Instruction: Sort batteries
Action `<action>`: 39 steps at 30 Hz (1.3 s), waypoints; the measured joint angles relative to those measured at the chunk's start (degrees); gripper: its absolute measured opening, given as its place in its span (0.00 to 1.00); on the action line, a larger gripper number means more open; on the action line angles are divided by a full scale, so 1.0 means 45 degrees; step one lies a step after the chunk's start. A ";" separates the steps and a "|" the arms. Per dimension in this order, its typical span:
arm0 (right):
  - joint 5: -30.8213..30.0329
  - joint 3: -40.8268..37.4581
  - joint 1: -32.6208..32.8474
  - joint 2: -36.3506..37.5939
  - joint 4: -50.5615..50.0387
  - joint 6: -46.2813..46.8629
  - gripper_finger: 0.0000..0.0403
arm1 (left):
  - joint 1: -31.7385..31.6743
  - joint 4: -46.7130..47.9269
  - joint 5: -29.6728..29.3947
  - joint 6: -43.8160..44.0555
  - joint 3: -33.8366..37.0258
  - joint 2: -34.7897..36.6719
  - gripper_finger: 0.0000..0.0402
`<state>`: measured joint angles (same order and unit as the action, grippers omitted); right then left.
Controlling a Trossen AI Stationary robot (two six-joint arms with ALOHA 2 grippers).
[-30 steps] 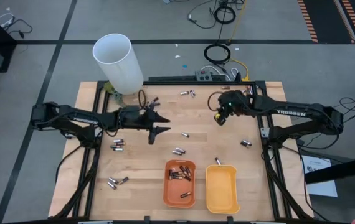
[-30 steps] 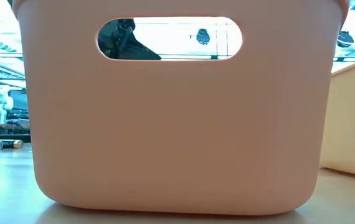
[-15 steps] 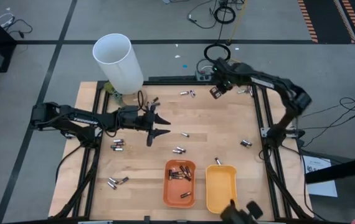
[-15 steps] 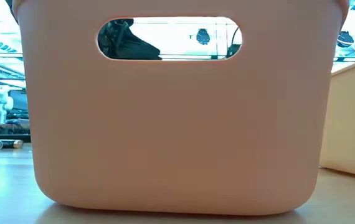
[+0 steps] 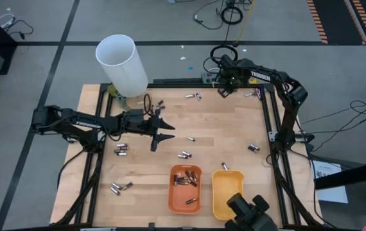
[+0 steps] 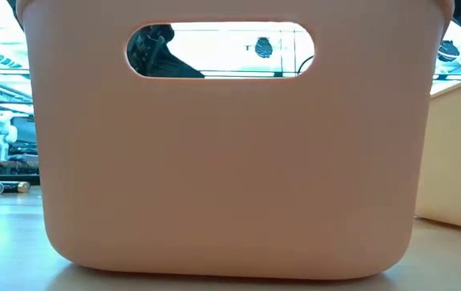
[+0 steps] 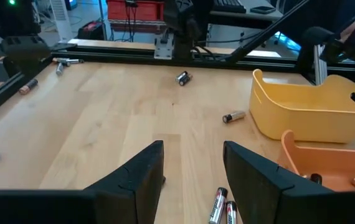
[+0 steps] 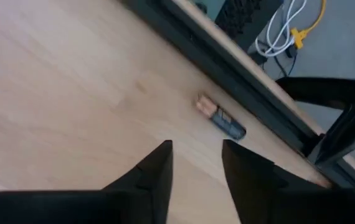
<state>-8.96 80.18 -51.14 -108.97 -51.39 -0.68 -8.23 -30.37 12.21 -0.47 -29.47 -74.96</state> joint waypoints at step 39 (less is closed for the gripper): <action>0.0644 -0.0005 -0.0552 -0.0267 -0.1396 -0.1946 0.66 | 0.0000 0.0006 -0.0005 -0.0073 -0.0010 -0.0005 0.44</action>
<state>-6.06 80.16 -53.63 -110.17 -57.67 -9.44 -8.23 -30.35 12.19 -0.80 -29.52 -74.98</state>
